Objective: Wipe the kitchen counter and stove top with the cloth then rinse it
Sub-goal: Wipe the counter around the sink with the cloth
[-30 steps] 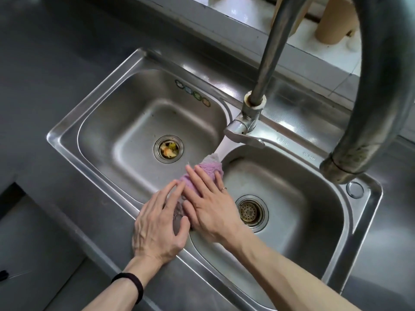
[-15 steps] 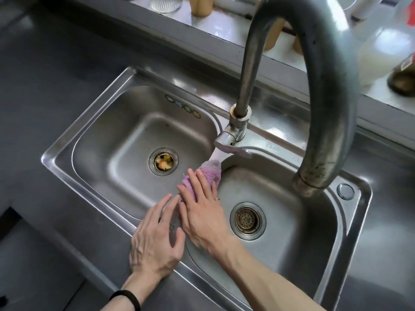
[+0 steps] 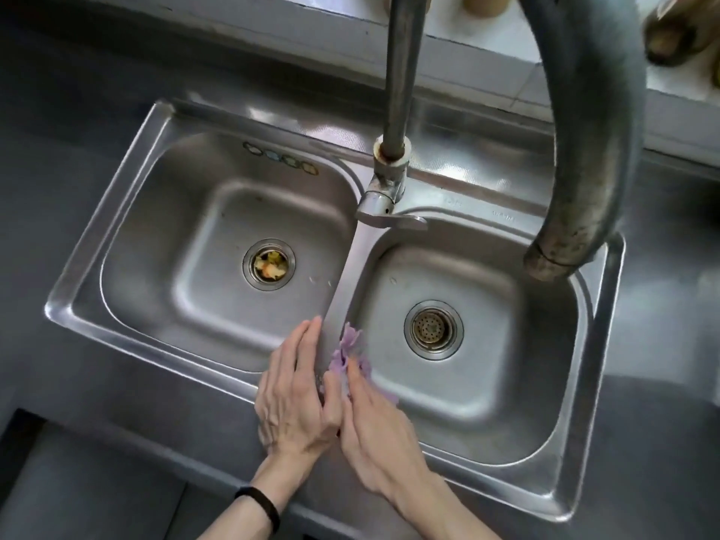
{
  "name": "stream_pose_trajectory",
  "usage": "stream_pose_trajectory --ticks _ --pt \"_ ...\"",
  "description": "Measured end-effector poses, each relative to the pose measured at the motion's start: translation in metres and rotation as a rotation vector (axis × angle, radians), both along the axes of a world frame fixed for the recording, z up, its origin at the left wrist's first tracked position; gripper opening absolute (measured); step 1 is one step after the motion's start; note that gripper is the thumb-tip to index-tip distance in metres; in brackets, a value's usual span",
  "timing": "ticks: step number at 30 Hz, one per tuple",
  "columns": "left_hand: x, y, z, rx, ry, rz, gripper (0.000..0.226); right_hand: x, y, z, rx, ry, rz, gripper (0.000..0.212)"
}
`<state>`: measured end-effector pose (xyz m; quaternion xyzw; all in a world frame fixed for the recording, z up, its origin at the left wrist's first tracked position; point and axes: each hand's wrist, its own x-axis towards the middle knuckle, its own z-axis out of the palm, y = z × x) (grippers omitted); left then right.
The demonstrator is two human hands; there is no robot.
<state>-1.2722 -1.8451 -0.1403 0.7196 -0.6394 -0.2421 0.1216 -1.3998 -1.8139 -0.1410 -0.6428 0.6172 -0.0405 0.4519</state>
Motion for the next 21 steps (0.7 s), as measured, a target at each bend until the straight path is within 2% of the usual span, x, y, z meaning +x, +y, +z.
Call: stream_pose_trajectory --ticks 9,12,14,17,21 --pt "0.001 -0.001 0.001 0.108 -0.086 -0.100 0.075 -0.065 0.051 0.016 0.019 0.049 -0.012 0.046" --pt "0.000 0.000 0.003 0.111 -0.099 -0.109 0.075 -0.089 0.076 0.016 -0.138 0.159 -0.074 0.040" --pt "0.000 -0.001 0.005 0.111 -0.103 -0.107 0.075 -0.102 0.087 0.013 -0.284 0.255 -0.118 0.045" --pt "-0.002 -0.001 0.009 0.123 -0.100 -0.113 0.075 -0.106 0.091 0.009 -0.413 0.338 -0.140 0.064" --pt "-0.004 -0.004 0.016 0.077 -0.024 -0.023 0.072 -0.099 0.085 0.005 -0.474 0.364 -0.170 0.070"
